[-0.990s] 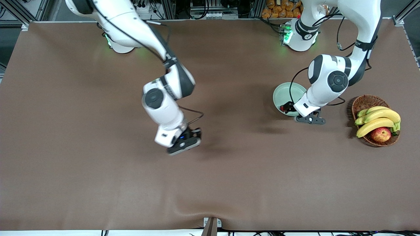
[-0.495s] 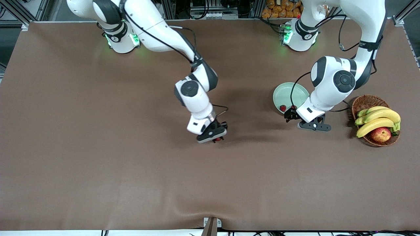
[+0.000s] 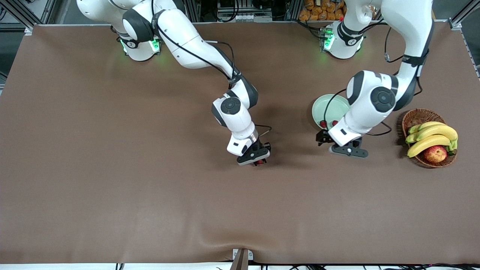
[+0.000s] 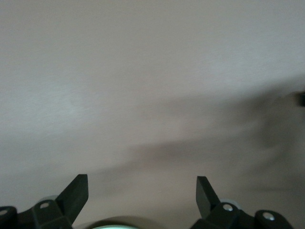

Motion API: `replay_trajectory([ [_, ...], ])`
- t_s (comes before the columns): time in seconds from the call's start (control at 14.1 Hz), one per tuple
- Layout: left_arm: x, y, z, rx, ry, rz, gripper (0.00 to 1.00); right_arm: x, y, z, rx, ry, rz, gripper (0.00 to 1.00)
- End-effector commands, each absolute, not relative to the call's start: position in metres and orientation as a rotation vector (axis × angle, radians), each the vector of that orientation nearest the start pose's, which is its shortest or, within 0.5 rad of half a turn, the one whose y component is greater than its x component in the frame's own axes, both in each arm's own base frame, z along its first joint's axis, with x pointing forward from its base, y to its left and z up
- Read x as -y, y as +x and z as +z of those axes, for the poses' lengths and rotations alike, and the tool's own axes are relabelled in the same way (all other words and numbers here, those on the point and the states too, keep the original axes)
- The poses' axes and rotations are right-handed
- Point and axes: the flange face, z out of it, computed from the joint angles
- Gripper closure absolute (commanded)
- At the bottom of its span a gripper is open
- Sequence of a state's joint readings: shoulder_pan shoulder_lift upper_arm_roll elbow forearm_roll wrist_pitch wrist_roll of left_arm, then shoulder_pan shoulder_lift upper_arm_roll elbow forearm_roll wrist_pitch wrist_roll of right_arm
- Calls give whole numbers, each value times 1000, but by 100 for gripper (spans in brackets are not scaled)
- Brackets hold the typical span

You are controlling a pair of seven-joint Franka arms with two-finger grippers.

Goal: Collect all strawberries into plate
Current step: 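Set the last strawberry mid-table with the right gripper while the left gripper approaches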

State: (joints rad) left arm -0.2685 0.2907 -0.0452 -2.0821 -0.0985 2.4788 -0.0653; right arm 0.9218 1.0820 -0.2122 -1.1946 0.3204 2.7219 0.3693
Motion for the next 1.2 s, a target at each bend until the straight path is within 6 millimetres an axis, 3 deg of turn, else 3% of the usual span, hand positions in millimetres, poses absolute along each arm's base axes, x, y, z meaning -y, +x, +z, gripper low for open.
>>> replay_trajectory([
  [0.0,216,574,308,-246,-3258,-180,0,-555,572,176,354,-2781,-610,0],
  [0.21,225,581,310,-259,-3264,-197,0,-527,588,203,312,-2807,-625,0],
  [0.57,250,591,323,-281,-3281,-252,0,-441,622,281,171,-2872,-558,0],
  [0.78,285,592,319,-303,-3294,-264,0,-405,624,322,123,-2901,-464,0],
  [0.92,304,597,319,-298,-3305,-285,0,-381,612,334,87,-2925,-379,0],
  [1.13,327,602,312,-310,-3318,-330,0,-314,610,365,84,-2915,-357,0],
])
